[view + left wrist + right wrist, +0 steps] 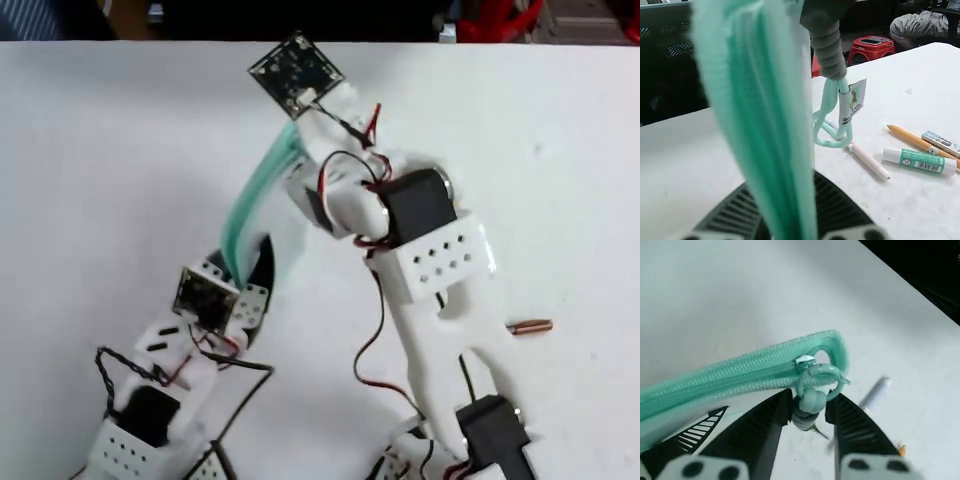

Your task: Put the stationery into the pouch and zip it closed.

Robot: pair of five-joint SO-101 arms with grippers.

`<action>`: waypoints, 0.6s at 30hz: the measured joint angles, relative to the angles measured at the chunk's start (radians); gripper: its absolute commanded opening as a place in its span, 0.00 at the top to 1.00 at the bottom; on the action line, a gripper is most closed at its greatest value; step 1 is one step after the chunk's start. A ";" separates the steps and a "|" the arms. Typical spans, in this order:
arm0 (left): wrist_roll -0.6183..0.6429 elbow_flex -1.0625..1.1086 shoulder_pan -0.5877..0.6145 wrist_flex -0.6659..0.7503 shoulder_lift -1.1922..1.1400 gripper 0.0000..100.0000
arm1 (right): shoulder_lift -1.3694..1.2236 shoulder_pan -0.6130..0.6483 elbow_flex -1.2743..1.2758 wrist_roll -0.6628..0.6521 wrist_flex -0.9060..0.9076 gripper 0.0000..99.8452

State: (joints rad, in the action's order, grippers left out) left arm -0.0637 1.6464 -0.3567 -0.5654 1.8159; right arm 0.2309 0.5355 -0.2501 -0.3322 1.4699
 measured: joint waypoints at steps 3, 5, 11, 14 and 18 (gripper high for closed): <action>0.000 0.000 0.000 0.005 0.000 0.95 | 0.000 -0.014 0.000 -0.002 0.000 0.98; 0.000 0.000 0.000 0.006 0.000 0.89 | 0.000 -0.017 0.000 -0.023 0.000 0.98; 0.112 -0.107 0.032 -0.124 0.000 0.79 | 0.000 -0.015 0.000 -0.051 0.017 0.98; 0.172 -0.170 0.071 -0.161 0.002 0.83 | 0.000 -0.014 0.000 -0.054 0.025 0.98; 0.181 -0.175 0.069 -0.118 0.000 0.95 | 0.000 0.003 0.000 -0.055 0.044 0.98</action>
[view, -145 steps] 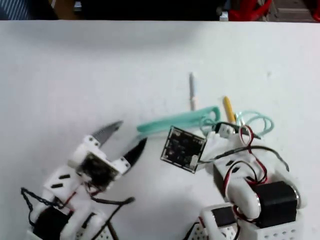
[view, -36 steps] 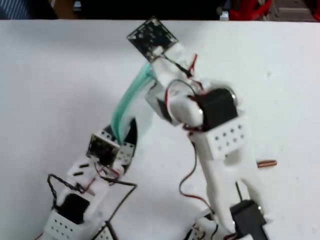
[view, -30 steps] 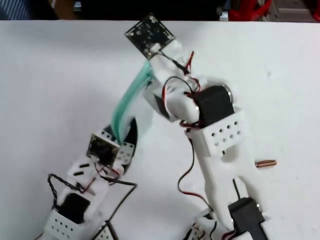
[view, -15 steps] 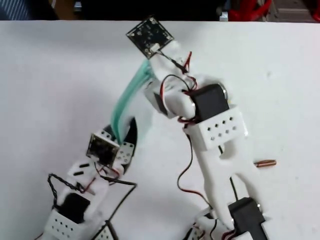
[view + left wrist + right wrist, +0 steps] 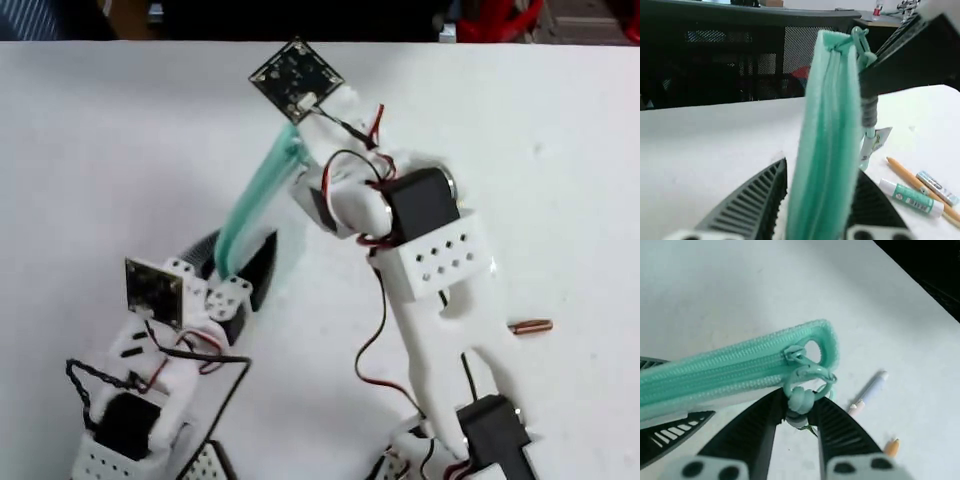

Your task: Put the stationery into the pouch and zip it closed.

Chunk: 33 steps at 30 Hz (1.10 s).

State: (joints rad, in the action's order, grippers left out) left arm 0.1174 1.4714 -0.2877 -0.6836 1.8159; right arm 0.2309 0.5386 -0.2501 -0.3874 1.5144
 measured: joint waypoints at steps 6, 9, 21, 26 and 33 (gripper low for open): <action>-0.127 0.046 -0.061 0.084 0.003 0.98 | 0.000 0.041 -0.009 0.000 0.028 0.98; -0.160 0.049 -0.097 0.084 0.011 0.98 | -0.002 0.054 -0.058 0.000 0.064 0.98; -0.163 0.049 -0.101 0.078 0.011 0.98 | 0.003 0.301 -0.127 -0.140 0.201 0.98; -0.163 0.049 -0.094 0.078 0.011 0.98 | 0.069 0.373 -0.029 -0.186 0.192 0.98; -0.166 0.052 -0.084 0.077 0.000 0.98 | 0.207 0.387 0.057 -0.224 0.199 0.87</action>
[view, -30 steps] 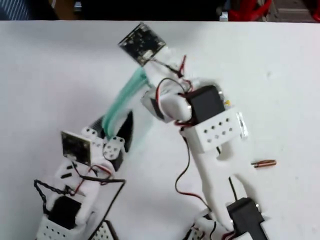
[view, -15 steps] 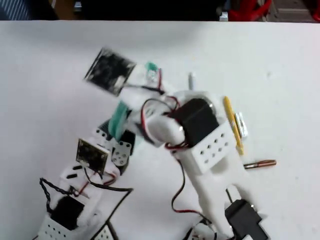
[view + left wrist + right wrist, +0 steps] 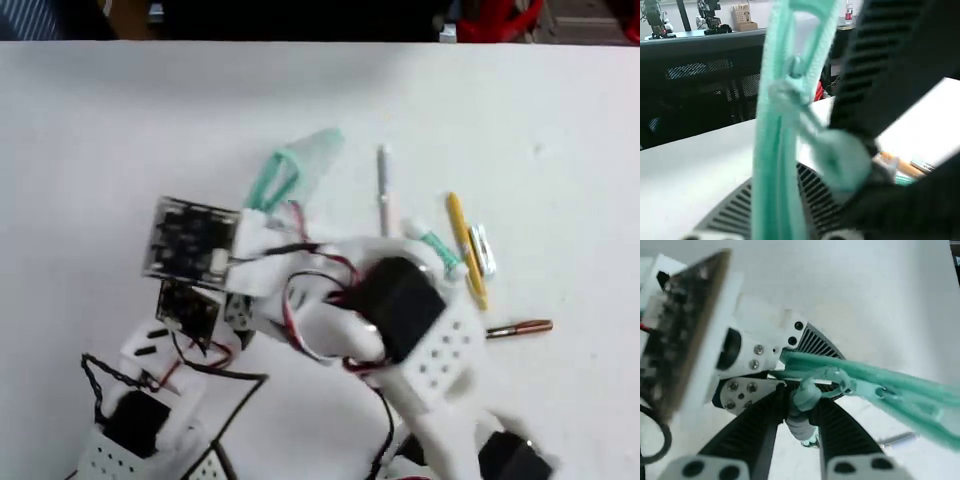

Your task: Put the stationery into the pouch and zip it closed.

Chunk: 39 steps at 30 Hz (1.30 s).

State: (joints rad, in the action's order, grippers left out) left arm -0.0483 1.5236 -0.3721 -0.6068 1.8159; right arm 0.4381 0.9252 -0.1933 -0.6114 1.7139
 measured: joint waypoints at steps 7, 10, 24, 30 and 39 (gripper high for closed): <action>0.000 0.000 0.005 0.000 0.000 0.98 | 0.166 -0.114 -0.003 0.028 0.000 0.72; 0.000 0.000 0.003 0.000 0.000 0.98 | 0.198 -0.124 -0.057 0.028 0.000 0.75; 0.000 0.000 0.003 0.000 0.000 0.98 | -0.253 -0.157 -0.494 0.155 -0.002 0.98; 0.002 0.000 0.005 0.000 -0.002 0.98 | -0.364 -0.262 -0.523 0.155 -0.002 0.98; 0.000 0.000 0.000 0.000 -0.002 0.98 | -0.350 -0.319 -0.453 0.153 -0.006 0.98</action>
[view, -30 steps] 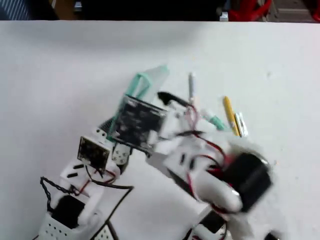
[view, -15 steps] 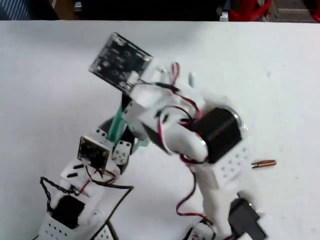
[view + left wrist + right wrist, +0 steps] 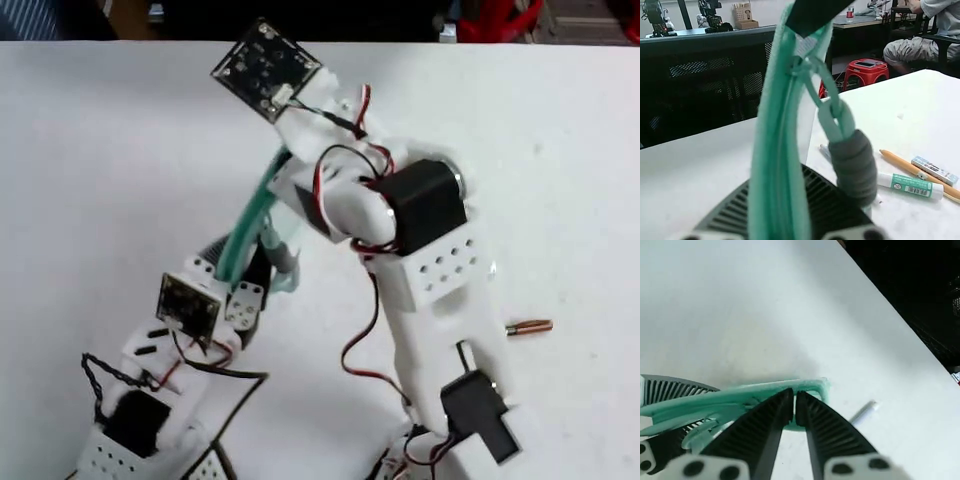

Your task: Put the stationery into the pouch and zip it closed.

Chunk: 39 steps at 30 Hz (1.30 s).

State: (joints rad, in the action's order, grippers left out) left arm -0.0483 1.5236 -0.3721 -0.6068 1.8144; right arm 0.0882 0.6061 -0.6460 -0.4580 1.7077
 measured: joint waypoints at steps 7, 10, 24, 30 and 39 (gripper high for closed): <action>0.000 0.000 0.000 0.000 0.000 0.98 | -0.015 0.002 0.075 -0.028 -0.008 0.98; 0.000 0.000 0.000 0.000 0.000 0.94 | -0.066 0.002 0.054 -0.029 -0.008 0.98; 0.038 -0.003 0.006 -0.032 0.008 0.82 | -0.216 -0.021 -0.008 -0.034 -0.009 0.77; 0.040 0.063 0.005 0.049 0.002 0.82 | -0.084 -0.005 0.173 -0.081 -0.009 0.70; 0.040 0.072 0.000 0.063 0.002 0.82 | 0.012 0.026 0.354 -0.245 -0.009 0.67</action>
State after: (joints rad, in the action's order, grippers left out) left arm -0.0084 1.5957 -0.3721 -0.5439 1.8159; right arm 0.1005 0.6322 -0.2915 -0.7035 1.6985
